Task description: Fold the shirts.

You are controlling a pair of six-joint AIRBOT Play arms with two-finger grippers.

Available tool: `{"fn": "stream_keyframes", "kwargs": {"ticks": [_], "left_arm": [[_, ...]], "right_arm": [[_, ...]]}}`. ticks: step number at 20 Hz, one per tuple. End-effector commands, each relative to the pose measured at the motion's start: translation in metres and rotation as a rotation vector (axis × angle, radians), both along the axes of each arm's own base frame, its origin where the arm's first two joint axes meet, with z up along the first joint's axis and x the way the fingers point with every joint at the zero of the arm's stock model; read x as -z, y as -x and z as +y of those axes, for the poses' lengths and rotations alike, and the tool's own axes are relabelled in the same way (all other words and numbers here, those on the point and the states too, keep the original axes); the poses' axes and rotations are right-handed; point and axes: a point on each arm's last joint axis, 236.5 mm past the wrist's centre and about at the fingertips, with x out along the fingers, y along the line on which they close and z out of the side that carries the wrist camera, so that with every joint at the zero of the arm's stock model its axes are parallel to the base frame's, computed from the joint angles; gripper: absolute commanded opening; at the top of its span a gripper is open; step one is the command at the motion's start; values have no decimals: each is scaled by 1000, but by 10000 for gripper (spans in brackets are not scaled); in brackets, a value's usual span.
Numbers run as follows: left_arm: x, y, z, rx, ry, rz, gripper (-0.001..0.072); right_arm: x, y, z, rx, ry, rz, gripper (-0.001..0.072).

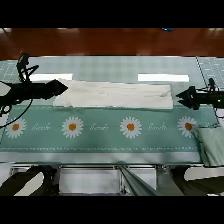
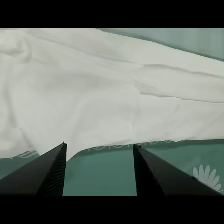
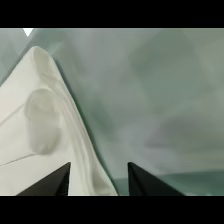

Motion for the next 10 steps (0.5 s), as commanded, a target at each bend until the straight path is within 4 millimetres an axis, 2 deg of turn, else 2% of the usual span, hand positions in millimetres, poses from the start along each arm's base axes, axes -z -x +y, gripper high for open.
{"fn": "stream_keyframes", "kwargs": {"ticks": [1,4,5,6,7,8,10], "left_arm": [[-6,-4,-7,-6,13,-34,505],[-11,-10,-8,-27,34,-56,505],[-12,-10,-9,-28,35,-60,504],[-12,-11,-10,-27,36,-61,496],[-13,-11,-12,-26,43,-62,308],[-18,-7,-18,-3,62,-50,26],[-33,-10,-24,19,71,-74,22]], "right_arm": [[12,-18,39,-99,-38,27,419],[16,-30,69,-157,-44,39,408],[16,-32,77,-177,-42,36,345],[13,-36,84,-197,-36,23,146],[6,-38,92,-249,-31,-17,21],[-1,-37,98,-281,-27,-39,21],[-18,-34,93,-311,36,-65,20]]}}
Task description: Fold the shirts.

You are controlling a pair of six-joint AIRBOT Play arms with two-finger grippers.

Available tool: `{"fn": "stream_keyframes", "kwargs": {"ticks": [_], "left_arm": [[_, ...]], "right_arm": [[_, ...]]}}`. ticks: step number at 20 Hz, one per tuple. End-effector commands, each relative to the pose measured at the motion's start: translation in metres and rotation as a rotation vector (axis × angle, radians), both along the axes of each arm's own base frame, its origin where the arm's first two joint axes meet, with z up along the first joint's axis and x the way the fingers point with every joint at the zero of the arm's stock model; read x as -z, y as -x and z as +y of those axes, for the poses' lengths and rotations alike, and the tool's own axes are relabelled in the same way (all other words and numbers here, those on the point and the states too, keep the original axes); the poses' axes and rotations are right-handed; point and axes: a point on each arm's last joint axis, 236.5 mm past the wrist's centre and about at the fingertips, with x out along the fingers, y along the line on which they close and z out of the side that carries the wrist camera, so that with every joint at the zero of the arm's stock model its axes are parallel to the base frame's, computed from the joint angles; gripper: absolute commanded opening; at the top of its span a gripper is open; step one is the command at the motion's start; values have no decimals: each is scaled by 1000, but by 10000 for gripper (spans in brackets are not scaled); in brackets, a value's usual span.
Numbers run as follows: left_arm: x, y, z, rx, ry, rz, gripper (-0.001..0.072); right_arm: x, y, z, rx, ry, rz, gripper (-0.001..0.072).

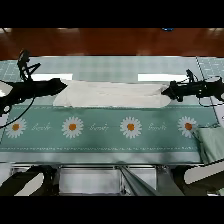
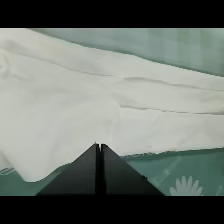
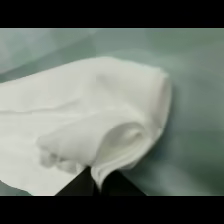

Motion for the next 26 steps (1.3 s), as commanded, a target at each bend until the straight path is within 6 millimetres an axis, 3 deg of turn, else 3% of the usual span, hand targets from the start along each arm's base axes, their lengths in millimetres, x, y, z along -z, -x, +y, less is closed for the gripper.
{"fn": "stream_keyframes", "kwargs": {"ticks": [1,3,5,8,12,15,18,21,24,26], "left_arm": [[-21,-4,-13,32,21,-35,22],[-28,-9,-28,54,19,-69,21],[-20,-12,-58,103,16,-74,21],[9,-12,-120,233,8,-18,22],[54,-9,-225,434,1,74,21],[82,15,-300,601,13,185,21],[107,45,-354,669,41,355,21],[125,69,-392,730,41,421,21],[132,100,-411,812,43,498,21],[118,87,-408,806,56,474,22]], "right_arm": [[-27,3,2,-71,77,-59,20],[-53,14,-9,-91,144,-92,20],[-78,30,-18,-90,201,-122,20],[-107,63,-21,-86,268,-155,21],[-148,102,-14,-70,335,-240,21],[-178,125,-7,-47,357,-296,21],[-202,139,-1,-39,374,-350,21],[-218,150,4,-32,386,-394,21],[-221,151,5,-29,386,-404,21],[-221,151,5,-28,386,-404,21]]}}
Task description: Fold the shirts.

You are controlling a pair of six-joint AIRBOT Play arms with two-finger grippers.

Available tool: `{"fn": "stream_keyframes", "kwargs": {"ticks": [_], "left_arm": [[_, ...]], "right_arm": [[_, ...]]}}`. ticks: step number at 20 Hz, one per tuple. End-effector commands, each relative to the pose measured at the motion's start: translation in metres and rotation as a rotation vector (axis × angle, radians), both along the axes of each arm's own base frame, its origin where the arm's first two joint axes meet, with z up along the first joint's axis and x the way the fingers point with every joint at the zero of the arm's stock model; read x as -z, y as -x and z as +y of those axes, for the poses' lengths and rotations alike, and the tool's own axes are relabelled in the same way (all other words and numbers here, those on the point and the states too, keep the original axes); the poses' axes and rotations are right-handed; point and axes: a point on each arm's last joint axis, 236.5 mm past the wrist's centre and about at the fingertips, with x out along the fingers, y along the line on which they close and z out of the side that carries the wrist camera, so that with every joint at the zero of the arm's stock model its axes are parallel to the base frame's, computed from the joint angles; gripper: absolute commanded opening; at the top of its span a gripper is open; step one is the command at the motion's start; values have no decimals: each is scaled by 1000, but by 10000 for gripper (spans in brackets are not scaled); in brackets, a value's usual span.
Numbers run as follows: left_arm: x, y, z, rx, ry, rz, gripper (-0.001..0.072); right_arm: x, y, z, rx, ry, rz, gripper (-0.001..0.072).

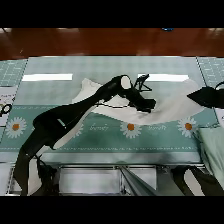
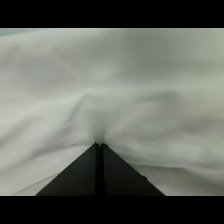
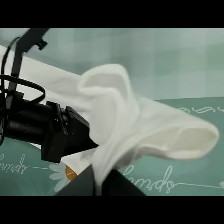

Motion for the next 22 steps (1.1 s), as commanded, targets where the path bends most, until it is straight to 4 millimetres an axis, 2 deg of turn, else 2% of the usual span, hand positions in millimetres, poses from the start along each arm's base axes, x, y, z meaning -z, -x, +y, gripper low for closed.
{"fn": "stream_keyframes", "kwargs": {"ticks": [1,3,4,6,7,8,10,11,13,15,17,20,22], "left_arm": [[-15,-8,3,7,5,22,22],[-32,-50,48,-52,-46,-36,23],[-39,-69,85,-64,-118,-77,22],[-51,-97,170,-98,-306,-165,23],[-67,-111,209,-156,-361,-228,22],[-87,-121,239,-226,-368,-279,22],[-130,-129,293,-394,-320,-368,23],[-147,-124,323,-476,-304,-410,22],[-162,-98,373,-597,-301,-443,21],[-159,-61,407,-652,-319,-452,22],[-150,-29,425,-701,-324,-457,22],[-137,0,430,-736,-312,-452,22],[-130,8,425,-736,-290,-425,22]], "right_arm": [[-4,3,2,7,-7,-6,21],[-9,1,9,7,-44,-17,21],[-13,-2,16,4,-66,-32,21],[-25,-6,46,-37,-140,-62,21],[-30,-11,61,-56,-163,-82,21],[-31,-18,75,-68,-184,-95,21],[-25,-37,109,-96,-238,-94,21],[-19,-49,132,-116,-273,-92,21],[-1,-72,180,-155,-323,-63,21],[18,-93,233,-204,-363,-13,21],[40,-109,287,-267,-385,45,21],[73,-122,356,-331,-436,129,21],[94,-129,384,-346,-462,171,21]]}}
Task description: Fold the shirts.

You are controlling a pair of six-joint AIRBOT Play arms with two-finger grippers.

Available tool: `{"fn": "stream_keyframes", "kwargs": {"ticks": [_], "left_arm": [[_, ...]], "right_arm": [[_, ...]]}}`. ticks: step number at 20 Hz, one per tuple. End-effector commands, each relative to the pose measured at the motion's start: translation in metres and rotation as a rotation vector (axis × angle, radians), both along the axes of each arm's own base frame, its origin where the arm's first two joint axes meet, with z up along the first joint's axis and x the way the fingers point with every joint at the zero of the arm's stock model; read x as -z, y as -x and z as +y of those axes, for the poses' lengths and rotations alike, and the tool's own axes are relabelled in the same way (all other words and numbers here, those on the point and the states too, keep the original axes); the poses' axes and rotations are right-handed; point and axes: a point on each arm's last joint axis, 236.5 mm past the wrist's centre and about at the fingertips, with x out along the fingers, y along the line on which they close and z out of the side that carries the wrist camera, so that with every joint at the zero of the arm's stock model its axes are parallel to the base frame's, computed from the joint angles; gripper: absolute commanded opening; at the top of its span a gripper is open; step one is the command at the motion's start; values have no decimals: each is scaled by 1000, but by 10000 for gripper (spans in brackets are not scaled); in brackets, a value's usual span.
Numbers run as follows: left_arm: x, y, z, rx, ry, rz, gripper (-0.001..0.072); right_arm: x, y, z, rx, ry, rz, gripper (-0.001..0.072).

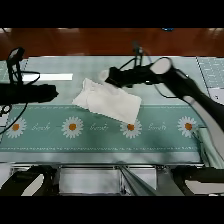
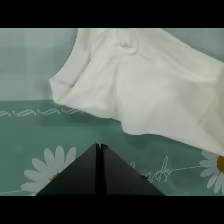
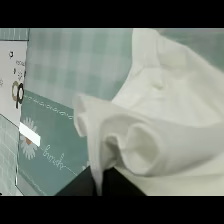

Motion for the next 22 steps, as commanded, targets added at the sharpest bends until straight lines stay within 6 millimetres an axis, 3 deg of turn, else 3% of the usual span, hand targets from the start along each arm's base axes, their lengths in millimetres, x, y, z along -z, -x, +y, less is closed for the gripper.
{"fn": "stream_keyframes", "kwargs": {"ticks": [1,4,7,8,9,10,12,13,15,17,19,21,22], "left_arm": [[14,21,1,-29,43,6,22],[15,20,-4,-11,55,4,22],[19,18,-3,-12,53,13,22],[22,17,-3,-13,53,22,22],[25,16,-3,-11,51,31,22],[29,12,-4,-7,48,32,22],[31,-2,1,-11,32,-4,22],[26,-10,8,-32,30,-23,22],[2,-25,29,-94,31,-76,22],[-28,-37,54,-158,27,-136,22],[-47,-42,73,-204,22,-168,22],[-44,-39,75,-212,27,-154,22],[-37,-36,66,-196,54,-130,22]], "right_arm": [[41,-10,65,-46,-52,80,21],[57,-17,82,-64,-62,100,22],[59,-27,89,-50,-84,107,22],[60,-25,92,-52,-87,108,61],[60,-23,97,-52,-89,105,327],[60,-19,100,-72,-87,95,410],[53,-9,95,-115,-107,141,409],[43,-8,80,-145,-110,162,409],[14,-8,25,-212,-79,165,409],[-21,-12,-59,-209,53,110,408],[-36,-6,-175,-89,402,62,408],[-39,21,-314,189,853,86,409],[-40,42,-363,326,982,104,409]]}}
